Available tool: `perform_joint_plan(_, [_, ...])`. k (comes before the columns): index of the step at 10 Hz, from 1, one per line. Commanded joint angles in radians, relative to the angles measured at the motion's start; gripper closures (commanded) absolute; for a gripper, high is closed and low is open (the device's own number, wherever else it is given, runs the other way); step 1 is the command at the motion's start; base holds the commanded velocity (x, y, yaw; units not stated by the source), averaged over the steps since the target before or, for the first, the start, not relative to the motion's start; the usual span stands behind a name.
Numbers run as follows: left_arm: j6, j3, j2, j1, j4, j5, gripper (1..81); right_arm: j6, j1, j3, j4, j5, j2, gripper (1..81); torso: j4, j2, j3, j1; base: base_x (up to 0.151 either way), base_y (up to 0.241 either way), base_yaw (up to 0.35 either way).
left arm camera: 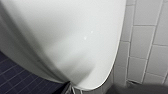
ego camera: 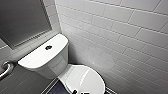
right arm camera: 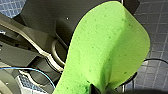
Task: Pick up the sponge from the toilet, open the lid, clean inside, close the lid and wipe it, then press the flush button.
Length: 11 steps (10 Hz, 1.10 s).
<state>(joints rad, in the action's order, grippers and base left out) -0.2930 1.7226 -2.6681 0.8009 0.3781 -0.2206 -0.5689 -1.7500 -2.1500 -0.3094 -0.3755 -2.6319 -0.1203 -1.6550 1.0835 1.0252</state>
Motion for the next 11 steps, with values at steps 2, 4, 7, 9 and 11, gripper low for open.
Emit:
perform_joint_plan(2, [0.005,-0.101,0.019,-0.137,-0.054,-0.026,1.0,0.003,-0.033,0.015,-0.022,0.067,0.027,81.1,0.000,0.000,0.000,0.000,0.000,0.000,0.000])
perform_joint_plan(4, [0.006,-0.116,0.029,-0.136,-0.053,-0.026,1.0,0.003,-0.033,0.013,-0.022,0.067,0.025,81.1,0.000,0.000,0.000,0.000,0.000,0.000,0.000])
perform_joint_plan(7, [0.011,-0.230,0.077,-0.119,-0.057,-0.014,1.0,0.003,-0.029,0.015,-0.022,0.067,0.025,81.1,0.000,0.000,0.000,0.000,0.000,0.000,0.000])
perform_joint_plan(9, [0.015,-0.219,0.091,-0.055,-0.059,0.015,1.0,0.003,-0.024,0.016,-0.022,0.067,0.024,81.1,0.000,0.000,0.000,0.000,0.000,0.000,0.000])
perform_joint_plan(11, [0.015,-0.137,0.077,-0.027,-0.044,0.026,1.0,0.003,-0.018,0.018,-0.022,0.069,0.025,81.1,0.000,0.000,0.000,0.000,0.000,0.000,0.000])
